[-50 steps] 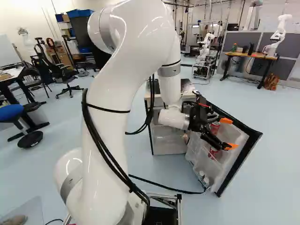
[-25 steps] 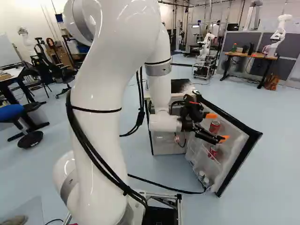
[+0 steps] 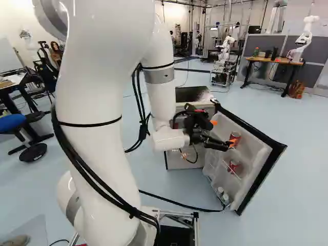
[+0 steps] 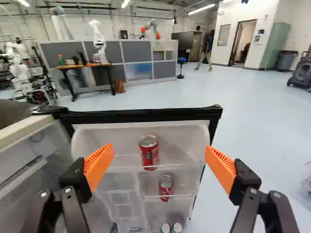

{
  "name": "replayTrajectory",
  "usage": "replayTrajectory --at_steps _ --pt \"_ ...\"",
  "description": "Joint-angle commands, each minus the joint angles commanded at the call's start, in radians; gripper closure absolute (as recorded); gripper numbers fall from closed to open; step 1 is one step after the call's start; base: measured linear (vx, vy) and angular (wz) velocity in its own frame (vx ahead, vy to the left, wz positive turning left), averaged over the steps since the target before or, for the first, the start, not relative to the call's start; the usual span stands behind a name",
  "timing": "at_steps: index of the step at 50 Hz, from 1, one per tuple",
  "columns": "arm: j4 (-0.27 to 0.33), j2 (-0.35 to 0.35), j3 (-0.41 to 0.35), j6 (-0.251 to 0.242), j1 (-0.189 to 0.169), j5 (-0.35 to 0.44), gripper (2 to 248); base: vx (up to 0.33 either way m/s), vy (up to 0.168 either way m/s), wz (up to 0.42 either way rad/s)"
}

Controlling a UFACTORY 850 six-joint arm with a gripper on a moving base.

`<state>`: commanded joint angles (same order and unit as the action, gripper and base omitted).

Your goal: Grab a drink from the fridge

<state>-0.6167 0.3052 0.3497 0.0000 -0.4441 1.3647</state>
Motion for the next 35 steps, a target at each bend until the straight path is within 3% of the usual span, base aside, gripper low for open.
replayTrajectory --at_steps 18,35 --pt "0.192 -0.079 -0.099 0.000 0.048 0.000 3 0.000 0.000 0.000" --pt "0.368 -0.090 -0.112 0.000 0.056 0.000 3 0.000 0.000 0.000"
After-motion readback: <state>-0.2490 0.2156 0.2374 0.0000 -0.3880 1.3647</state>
